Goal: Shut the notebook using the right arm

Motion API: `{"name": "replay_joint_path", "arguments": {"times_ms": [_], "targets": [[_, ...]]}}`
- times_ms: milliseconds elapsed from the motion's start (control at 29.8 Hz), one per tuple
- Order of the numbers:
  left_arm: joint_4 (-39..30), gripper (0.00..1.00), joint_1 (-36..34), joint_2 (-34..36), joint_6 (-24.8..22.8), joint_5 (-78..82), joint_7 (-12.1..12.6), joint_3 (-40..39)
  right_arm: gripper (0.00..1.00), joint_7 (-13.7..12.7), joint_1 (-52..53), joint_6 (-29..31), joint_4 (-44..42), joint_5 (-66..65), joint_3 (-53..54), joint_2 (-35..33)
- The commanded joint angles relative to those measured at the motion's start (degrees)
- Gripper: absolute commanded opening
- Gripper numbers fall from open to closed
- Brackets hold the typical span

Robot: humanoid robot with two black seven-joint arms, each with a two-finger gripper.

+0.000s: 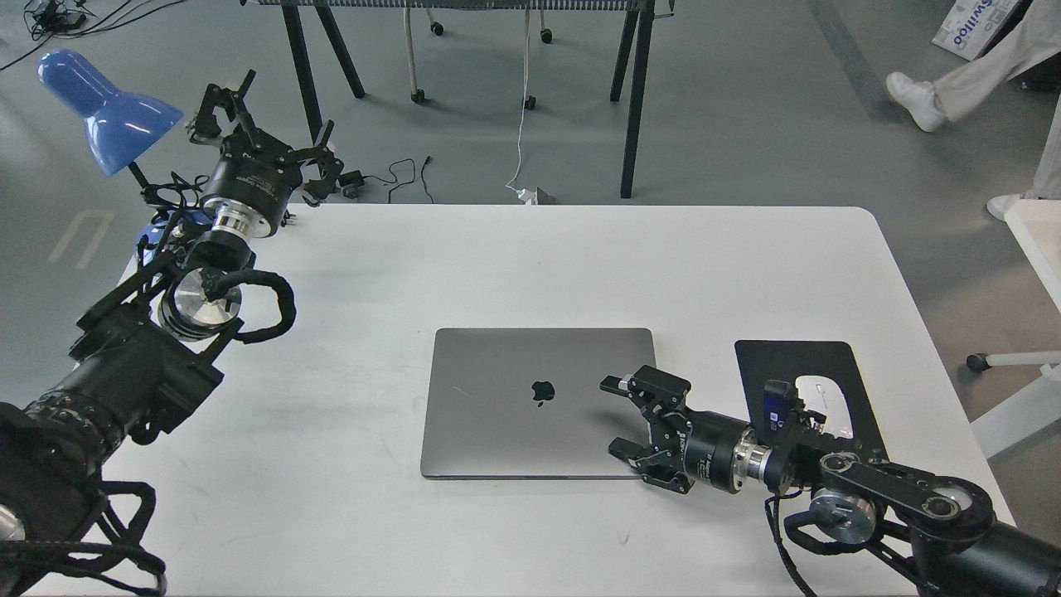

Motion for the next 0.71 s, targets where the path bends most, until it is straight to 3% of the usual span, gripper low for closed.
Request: {"name": "replay_joint_path", "arguments": {"times_ms": [0,303,437,538,672], "targets": [[0.0,1.0,0.0,0.0,0.0,0.0,0.0,0.0,1.0,0.1,0.3,-0.3,0.3,0.4,1.9,-0.3],[0.0,1.0,0.0,0.1,0.0,0.0,0.0,0.0,1.0,0.0,0.3,2.0,2.4,1.9,24.7,-0.4],[0.0,1.0,0.0,0.0,0.0,0.0,0.0,0.0,1.0,-1.3,0.8,1.9,2.1,3.1,33.1,-0.3],[0.0,1.0,0.0,0.0,0.0,0.0,0.0,0.0,1.0,-4.3,2.1,1.7,1.7,3.7,37.7,-0.3],[0.0,1.0,0.0,-0.1,0.0,0.0,0.0,0.0,1.0,-4.5,2.8,1.6,-1.9,10.9,43.4,0.5]]}}
